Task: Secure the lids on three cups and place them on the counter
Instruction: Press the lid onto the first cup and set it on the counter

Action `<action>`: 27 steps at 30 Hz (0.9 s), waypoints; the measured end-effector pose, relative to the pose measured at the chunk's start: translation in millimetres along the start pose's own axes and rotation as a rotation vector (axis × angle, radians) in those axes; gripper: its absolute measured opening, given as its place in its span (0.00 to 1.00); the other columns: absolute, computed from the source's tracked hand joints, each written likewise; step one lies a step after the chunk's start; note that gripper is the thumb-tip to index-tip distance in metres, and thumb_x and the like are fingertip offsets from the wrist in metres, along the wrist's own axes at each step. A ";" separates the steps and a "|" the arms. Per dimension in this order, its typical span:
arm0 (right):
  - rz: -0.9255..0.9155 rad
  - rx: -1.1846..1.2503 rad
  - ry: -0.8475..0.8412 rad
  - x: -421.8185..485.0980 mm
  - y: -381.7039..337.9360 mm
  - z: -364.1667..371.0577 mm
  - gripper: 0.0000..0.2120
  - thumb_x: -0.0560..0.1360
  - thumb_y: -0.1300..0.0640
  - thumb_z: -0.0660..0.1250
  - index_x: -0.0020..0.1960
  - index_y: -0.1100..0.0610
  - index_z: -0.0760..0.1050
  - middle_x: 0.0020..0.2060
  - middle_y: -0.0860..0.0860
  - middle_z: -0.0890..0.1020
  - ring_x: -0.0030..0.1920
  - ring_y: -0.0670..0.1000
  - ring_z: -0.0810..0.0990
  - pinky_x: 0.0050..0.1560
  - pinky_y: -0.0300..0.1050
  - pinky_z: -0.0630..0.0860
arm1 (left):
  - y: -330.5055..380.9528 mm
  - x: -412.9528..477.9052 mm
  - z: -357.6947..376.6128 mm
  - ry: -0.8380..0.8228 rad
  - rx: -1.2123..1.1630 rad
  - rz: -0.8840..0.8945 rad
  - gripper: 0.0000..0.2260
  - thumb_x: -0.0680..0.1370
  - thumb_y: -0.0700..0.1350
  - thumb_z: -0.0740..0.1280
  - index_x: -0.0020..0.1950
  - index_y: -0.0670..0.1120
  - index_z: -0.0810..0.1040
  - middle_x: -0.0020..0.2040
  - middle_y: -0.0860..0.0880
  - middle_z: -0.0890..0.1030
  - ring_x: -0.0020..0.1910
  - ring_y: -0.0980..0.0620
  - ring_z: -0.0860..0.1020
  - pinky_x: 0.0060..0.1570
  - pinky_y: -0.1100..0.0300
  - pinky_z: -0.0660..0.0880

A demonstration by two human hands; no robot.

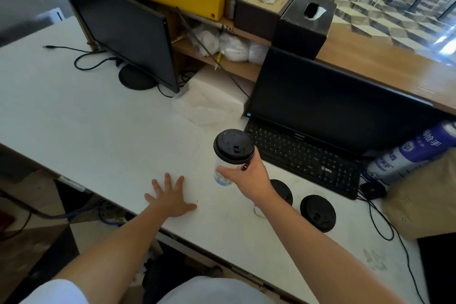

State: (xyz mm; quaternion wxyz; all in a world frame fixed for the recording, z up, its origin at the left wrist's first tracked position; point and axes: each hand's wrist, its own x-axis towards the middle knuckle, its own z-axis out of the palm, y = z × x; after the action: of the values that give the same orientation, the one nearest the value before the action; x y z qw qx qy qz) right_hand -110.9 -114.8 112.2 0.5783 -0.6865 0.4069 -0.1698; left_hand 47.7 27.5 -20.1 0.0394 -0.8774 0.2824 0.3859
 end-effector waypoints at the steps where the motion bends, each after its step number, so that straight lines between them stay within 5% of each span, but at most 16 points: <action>1: -0.005 0.001 0.009 1.3 -0.5 -1.0 0.35 0.64 0.57 0.83 0.66 0.48 0.71 0.59 0.44 0.81 0.59 0.44 0.80 0.60 0.42 0.77 | 6.4 -3.2 -13.2 -0.028 -0.110 0.007 0.46 0.73 0.67 0.68 0.81 0.55 0.44 0.82 0.44 0.40 0.79 0.34 0.42 0.75 0.35 0.51; 4: -0.008 0.033 0.034 4.7 -4.6 -5.9 0.36 0.63 0.56 0.84 0.67 0.50 0.71 0.59 0.45 0.81 0.60 0.47 0.80 0.64 0.49 0.78 | 27.8 -23.7 -59.8 -0.149 -0.676 0.129 0.37 0.72 0.49 0.77 0.76 0.51 0.63 0.74 0.43 0.67 0.69 0.42 0.70 0.68 0.45 0.70; 6: -0.026 0.075 0.047 6.5 -11.7 -10.1 0.35 0.65 0.58 0.83 0.66 0.51 0.71 0.58 0.45 0.81 0.60 0.46 0.80 0.63 0.47 0.78 | 44.7 -44.3 -85.9 -0.121 -0.826 0.293 0.35 0.70 0.42 0.79 0.73 0.53 0.67 0.70 0.47 0.71 0.64 0.46 0.75 0.63 0.47 0.75; 11: -0.067 0.139 0.067 10.0 -29.4 -9.0 0.39 0.64 0.59 0.83 0.70 0.50 0.69 0.58 0.43 0.80 0.59 0.44 0.80 0.56 0.36 0.79 | 89.5 -82.9 -118.9 0.102 -0.765 0.613 0.43 0.64 0.44 0.82 0.73 0.59 0.65 0.67 0.57 0.74 0.63 0.51 0.76 0.57 0.53 0.79; 16: -0.096 0.158 0.054 7.0 -30.6 -6.7 0.40 0.63 0.60 0.83 0.69 0.51 0.68 0.59 0.44 0.80 0.61 0.45 0.79 0.54 0.35 0.79 | 105.8 -95.2 -106.3 0.331 -0.790 0.622 0.39 0.65 0.41 0.79 0.73 0.57 0.68 0.60 0.56 0.80 0.56 0.55 0.80 0.49 0.59 0.82; 24: -0.070 0.115 -0.071 -5.5 -15.2 -17.0 0.36 0.65 0.59 0.83 0.65 0.45 0.68 0.53 0.38 0.80 0.54 0.38 0.79 0.41 0.26 0.76 | 98.3 -100.3 -81.4 0.305 -0.830 0.556 0.36 0.67 0.39 0.79 0.72 0.56 0.70 0.61 0.57 0.80 0.58 0.55 0.79 0.46 0.66 0.79; 27: -0.047 0.104 -0.099 -7.9 -12.8 -21.2 0.35 0.66 0.59 0.82 0.65 0.44 0.68 0.52 0.37 0.78 0.53 0.38 0.78 0.41 0.27 0.76 | 95.7 -99.1 -78.4 0.263 -0.821 0.540 0.36 0.68 0.38 0.78 0.72 0.55 0.69 0.63 0.54 0.79 0.61 0.52 0.78 0.54 0.59 0.80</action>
State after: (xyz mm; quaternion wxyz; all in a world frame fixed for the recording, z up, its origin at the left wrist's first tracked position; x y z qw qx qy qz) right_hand -125.9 -122.7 131.8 0.6282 -0.6726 0.3521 -0.1700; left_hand -5.1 -28.9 118.3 -0.4457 -0.7575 0.3267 0.3476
